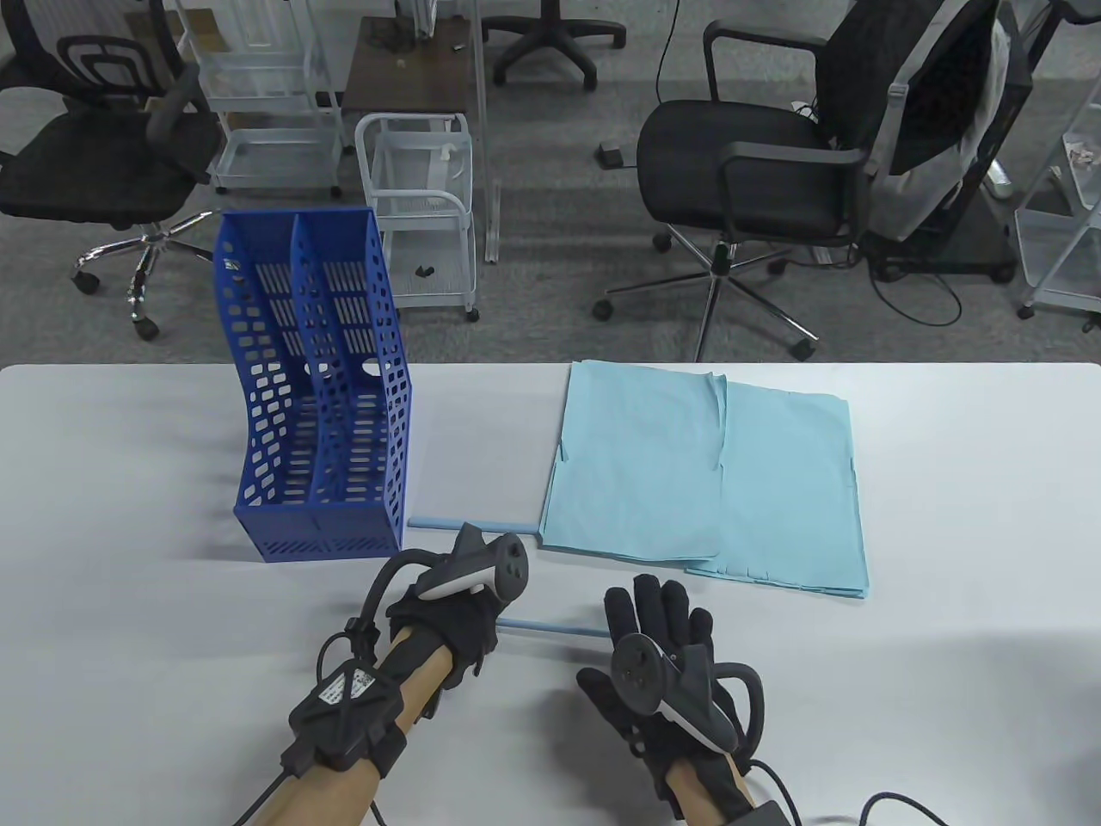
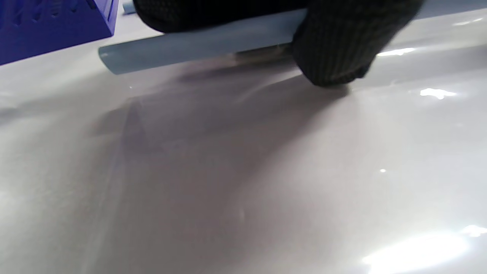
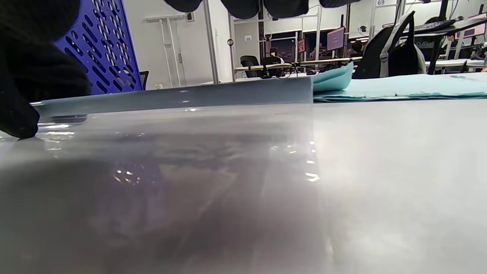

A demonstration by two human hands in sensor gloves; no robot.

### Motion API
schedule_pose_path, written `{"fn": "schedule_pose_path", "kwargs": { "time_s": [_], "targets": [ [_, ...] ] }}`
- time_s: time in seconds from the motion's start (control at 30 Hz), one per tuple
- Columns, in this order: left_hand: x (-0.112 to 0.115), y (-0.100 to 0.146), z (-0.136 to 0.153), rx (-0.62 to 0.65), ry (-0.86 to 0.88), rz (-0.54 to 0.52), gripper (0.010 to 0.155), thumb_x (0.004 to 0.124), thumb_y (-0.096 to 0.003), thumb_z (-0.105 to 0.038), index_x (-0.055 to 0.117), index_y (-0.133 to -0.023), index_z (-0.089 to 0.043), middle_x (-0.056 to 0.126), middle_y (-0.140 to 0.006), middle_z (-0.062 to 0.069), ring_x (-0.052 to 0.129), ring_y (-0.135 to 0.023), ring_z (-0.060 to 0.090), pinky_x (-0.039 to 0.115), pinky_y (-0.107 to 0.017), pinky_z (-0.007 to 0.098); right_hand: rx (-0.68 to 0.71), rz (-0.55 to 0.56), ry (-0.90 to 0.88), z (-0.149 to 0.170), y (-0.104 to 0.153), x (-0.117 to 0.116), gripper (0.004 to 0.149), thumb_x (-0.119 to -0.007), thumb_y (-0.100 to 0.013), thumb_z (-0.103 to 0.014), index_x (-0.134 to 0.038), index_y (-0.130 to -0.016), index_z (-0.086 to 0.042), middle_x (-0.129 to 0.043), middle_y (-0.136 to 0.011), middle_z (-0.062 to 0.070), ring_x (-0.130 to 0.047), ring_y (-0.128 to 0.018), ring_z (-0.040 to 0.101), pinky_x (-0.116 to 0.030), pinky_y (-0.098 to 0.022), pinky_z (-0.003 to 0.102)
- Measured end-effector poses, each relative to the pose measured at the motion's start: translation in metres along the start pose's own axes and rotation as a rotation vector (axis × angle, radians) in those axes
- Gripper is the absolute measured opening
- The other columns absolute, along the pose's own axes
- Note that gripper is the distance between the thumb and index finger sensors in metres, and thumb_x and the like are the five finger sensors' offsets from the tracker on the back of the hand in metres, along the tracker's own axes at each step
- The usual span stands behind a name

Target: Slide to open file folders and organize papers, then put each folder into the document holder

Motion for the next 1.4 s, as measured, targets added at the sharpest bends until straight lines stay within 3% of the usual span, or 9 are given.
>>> {"fn": "schedule_pose_path", "kwargs": {
  "time_s": [0.13, 0.3, 0.47, 0.6, 0.77, 0.9, 1.0, 1.2, 1.4],
  "targets": [
    [0.007, 0.019, 0.001, 0.048, -0.038, -0.190, 0.039, 0.091, -0.0422, -0.040, 0.091, -0.081, -0.037, 0.094, -0.081, -0.006, 0.095, -0.070, 0.019, 0.082, -0.056, 0.040, -0.028, 0.009, -0.047, 0.009, -0.001, 0.004, 0.089, -0.064, -0.035, -0.074, -0.027, -0.105, -0.033, -0.024, -0.118, 0.003, -0.032, -0.109, 0.038, -0.036, -0.076, 0.058],
    [0.016, 0.054, 0.025, 0.096, 0.178, -0.309, 0.041, 0.093, -0.0404, -0.038, 0.093, -0.081, -0.034, 0.096, -0.079, -0.003, 0.096, -0.068, 0.021, 0.084, -0.054, 0.041, -0.097, 0.074, -0.237, 0.033, -0.001, 0.015, 0.091, -0.067, -0.034, -0.073, -0.029, -0.105, -0.031, -0.030, -0.118, 0.005, -0.039, -0.108, 0.039, -0.041, -0.076, 0.058],
    [0.024, 0.082, 0.050, 0.105, 0.381, -0.386, 0.041, 0.094, -0.0400, -0.038, 0.094, -0.081, -0.032, 0.097, -0.078, -0.002, 0.097, -0.067, 0.022, 0.084, -0.053, 0.042, -0.093, 0.129, -0.567, 0.050, 0.000, 0.025, 0.094, -0.075, -0.032, -0.071, -0.034, -0.104, -0.027, -0.051, -0.114, 0.005, -0.073, -0.098, 0.034, -0.060, -0.074, 0.055],
    [0.031, 0.094, 0.054, 0.150, 0.492, -0.403, 0.041, 0.095, -0.0399, -0.037, 0.095, -0.081, -0.031, 0.097, -0.078, -0.001, 0.097, -0.066, 0.022, 0.084, -0.052, 0.042, -0.062, 0.113, -0.804, 0.053, -0.001, 0.023, 0.082, -0.083, -0.031, -0.064, -0.058, -0.099, -0.026, -0.081, -0.099, -0.002, -0.093, -0.078, 0.027, -0.077, -0.064, 0.049],
    [0.036, 0.106, 0.053, 0.160, 0.488, -0.357, 0.043, 0.093, -0.0417, -0.039, 0.091, -0.084, -0.032, 0.095, -0.082, -0.002, 0.096, -0.070, 0.022, 0.083, -0.055, 0.042, -0.042, 0.153, -0.942, 0.051, 0.000, 0.023, 0.041, -0.087, -0.034, -0.050, -0.091, -0.071, -0.030, -0.107, -0.059, -0.009, -0.105, -0.044, 0.016, -0.089, -0.046, 0.040],
    [0.042, 0.110, 0.047, 0.253, 0.642, -0.317, 0.056, 0.088, -0.0446, -0.044, 0.078, -0.099, -0.034, 0.085, -0.099, -0.002, 0.090, -0.086, 0.025, 0.078, -0.065, 0.047, 0.012, 0.129, -0.892, 0.033, 0.002, 0.021, 0.040, -0.088, -0.034, -0.048, -0.093, -0.068, -0.029, -0.107, -0.054, -0.008, -0.105, -0.039, 0.015, -0.089, -0.043, 0.039],
    [0.043, 0.112, 0.039, 0.334, 0.769, -0.315, 0.058, 0.085, -0.0462, -0.043, 0.074, -0.102, -0.034, 0.083, -0.102, -0.002, 0.089, -0.089, 0.026, 0.075, -0.068, 0.049, 0.047, 0.091, -0.869, 0.014, 0.004, 0.013, 0.040, -0.087, -0.034, -0.048, -0.092, -0.069, -0.028, -0.107, -0.054, -0.008, -0.105, -0.038, 0.015, -0.090, -0.042, 0.038],
    [0.042, 0.119, 0.037, 0.315, 0.838, -0.353, 0.049, 0.084, -0.0466, -0.038, 0.085, -0.094, -0.027, 0.095, -0.082, 0.003, 0.099, -0.065, 0.024, 0.083, -0.056, 0.047, 0.045, 0.097, -0.817, -0.007, 0.007, 0.006, 0.040, -0.085, -0.035, -0.049, -0.092, -0.068, -0.028, -0.107, -0.051, -0.009, -0.105, -0.033, 0.013, -0.091, -0.039, 0.036],
    [0.040, 0.121, 0.051, 0.255, 0.800, -0.326, 0.047, 0.084, -0.0465, -0.037, 0.091, -0.092, -0.026, 0.098, -0.077, 0.006, 0.100, -0.061, 0.026, 0.083, -0.053, 0.048, -0.016, 0.126, -0.914, 0.011, 0.005, 0.009, 0.040, -0.086, -0.034, -0.048, -0.094, -0.067, -0.026, -0.108, -0.047, -0.007, -0.105, -0.029, 0.013, -0.092, -0.035, 0.035]
  ]
}}
Point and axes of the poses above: the tracker on the back of each hand, its own z axis roughly to the little-finger side, its own y axis roughly from the fingertips to the wrist, x = y × z, the point moved 2 cm from there along -y, roughly from the wrist to the fingertips
